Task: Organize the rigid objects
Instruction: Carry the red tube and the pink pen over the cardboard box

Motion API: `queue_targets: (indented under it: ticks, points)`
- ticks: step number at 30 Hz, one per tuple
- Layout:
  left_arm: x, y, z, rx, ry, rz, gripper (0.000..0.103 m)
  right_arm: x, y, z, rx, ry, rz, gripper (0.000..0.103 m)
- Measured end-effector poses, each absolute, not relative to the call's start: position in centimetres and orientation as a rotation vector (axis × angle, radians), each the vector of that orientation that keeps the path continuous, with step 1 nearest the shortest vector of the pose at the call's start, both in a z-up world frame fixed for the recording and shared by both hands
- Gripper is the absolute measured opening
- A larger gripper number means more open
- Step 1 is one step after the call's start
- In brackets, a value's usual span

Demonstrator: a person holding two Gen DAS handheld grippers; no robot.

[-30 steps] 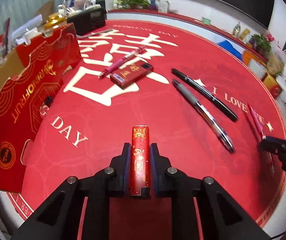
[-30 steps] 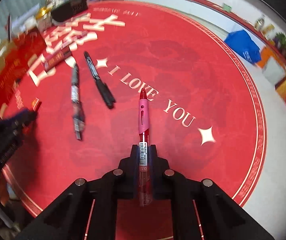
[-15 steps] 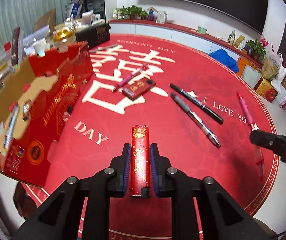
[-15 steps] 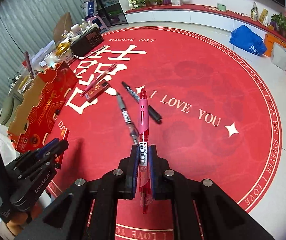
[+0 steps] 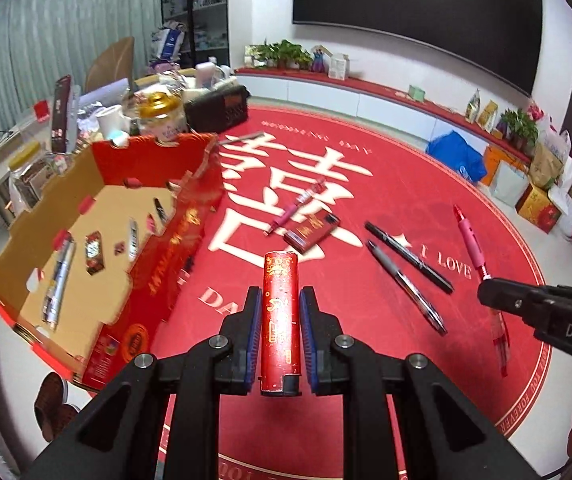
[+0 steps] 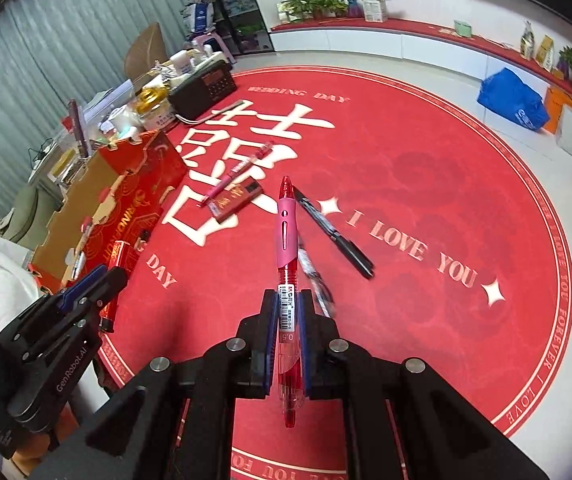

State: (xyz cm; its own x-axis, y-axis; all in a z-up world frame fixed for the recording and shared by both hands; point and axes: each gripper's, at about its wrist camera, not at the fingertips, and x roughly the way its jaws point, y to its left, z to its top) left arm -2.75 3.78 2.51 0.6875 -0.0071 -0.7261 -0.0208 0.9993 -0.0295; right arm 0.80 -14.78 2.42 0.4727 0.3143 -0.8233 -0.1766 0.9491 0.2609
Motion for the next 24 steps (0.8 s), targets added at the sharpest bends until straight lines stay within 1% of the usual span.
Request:
queue_targets:
  ticks: [8,15,24]
  points:
    - [-2.7,7.8,5.0,-0.079,0.738,0.077,0.020,2.6,-9.8,4.8,0.098,1.003,0.386,0.011]
    - [-2.7,13.6,7.2,-0.126,0.674,0.189,0.020,4.4,-3.4,6.9,0.065,0.969,0.516,0.011]
    - [-2.6,21.9,7.2,-0.167,0.667,0.385,0.020,5.6,5.7,7.1,0.008,0.965,0.677,0.011]
